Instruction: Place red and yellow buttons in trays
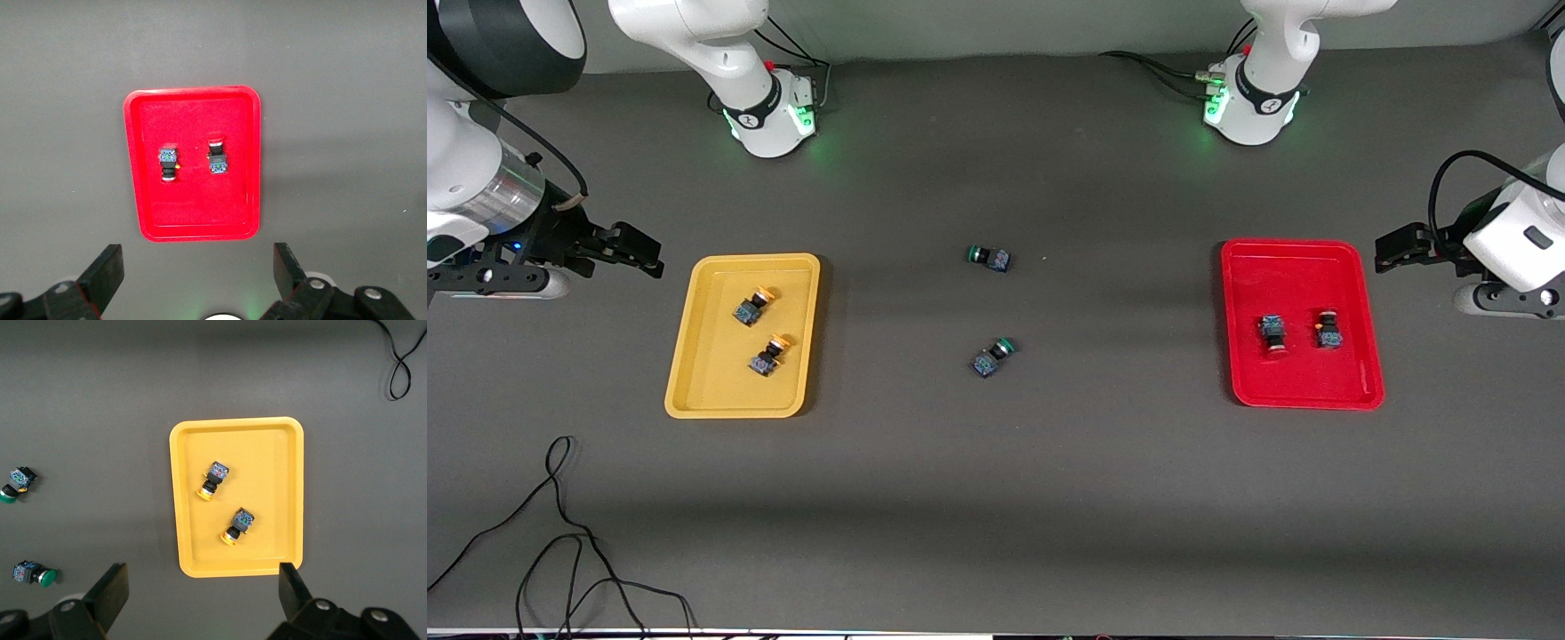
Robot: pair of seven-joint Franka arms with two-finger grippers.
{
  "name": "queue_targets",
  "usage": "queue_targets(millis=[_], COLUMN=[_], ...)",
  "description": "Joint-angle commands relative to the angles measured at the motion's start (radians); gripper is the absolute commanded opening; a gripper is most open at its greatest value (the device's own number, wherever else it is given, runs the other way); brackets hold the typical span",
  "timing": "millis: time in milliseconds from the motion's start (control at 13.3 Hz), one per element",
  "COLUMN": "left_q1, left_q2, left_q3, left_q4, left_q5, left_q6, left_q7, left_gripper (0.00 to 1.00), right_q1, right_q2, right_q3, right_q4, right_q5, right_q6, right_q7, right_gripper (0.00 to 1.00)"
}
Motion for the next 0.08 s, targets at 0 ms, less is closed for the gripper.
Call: queue_targets(millis=[0], left_q1=[-0.002], left_q2=[-0.016], left_q3=[0.003], left_q4=[-0.004], left_q5=[-0.011], left_q6=[-0.019], left_q7=[0.01], left_gripper=[1.0], right_q1=[0.003], right_q2=[0.001], right_q3=[0.002], right_q4=[0.008], right_q5=[-0.022], right_q6=[-0.006], right_q7=[-0.016], right_gripper=[1.0])
